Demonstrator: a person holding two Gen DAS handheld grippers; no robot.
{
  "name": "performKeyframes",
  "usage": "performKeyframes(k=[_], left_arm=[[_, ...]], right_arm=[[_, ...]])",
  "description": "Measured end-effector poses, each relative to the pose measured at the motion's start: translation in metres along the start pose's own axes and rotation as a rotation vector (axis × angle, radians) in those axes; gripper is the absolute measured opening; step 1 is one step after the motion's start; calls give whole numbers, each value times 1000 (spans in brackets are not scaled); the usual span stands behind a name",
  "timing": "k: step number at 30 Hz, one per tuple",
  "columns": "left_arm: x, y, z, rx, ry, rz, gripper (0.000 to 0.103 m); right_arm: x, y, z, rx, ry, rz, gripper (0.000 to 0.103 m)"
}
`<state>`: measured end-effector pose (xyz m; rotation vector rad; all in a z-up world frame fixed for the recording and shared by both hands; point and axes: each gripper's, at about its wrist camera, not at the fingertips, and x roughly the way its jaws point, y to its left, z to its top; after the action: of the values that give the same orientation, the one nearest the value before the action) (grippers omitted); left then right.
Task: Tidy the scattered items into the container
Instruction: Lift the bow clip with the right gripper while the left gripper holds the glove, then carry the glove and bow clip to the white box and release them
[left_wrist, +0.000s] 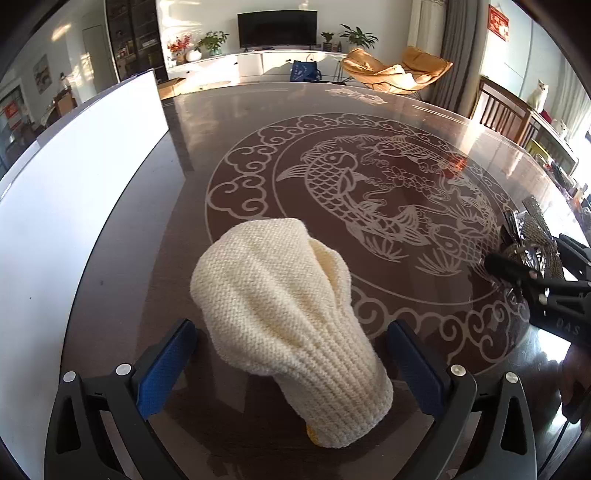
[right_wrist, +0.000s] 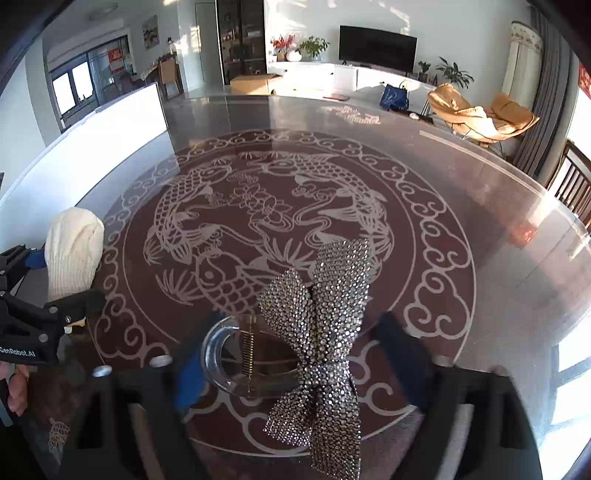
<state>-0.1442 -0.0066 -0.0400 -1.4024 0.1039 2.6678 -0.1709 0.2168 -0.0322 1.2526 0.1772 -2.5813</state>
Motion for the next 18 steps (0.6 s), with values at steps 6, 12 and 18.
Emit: performKeyframes(k=[6, 12, 18], left_arm=[[-24, -5, -4, 11, -8, -141, 48], [-60, 2, -33, -72, -18, -188, 48], [-91, 18, -55, -124, -11, -223, 48]], right_arm=[[-29, 7, -9, 48, -6, 60, 51], [-69, 36, -23, 20, -20, 123, 51], [-75, 75, -33, -26, 7, 190, 51]])
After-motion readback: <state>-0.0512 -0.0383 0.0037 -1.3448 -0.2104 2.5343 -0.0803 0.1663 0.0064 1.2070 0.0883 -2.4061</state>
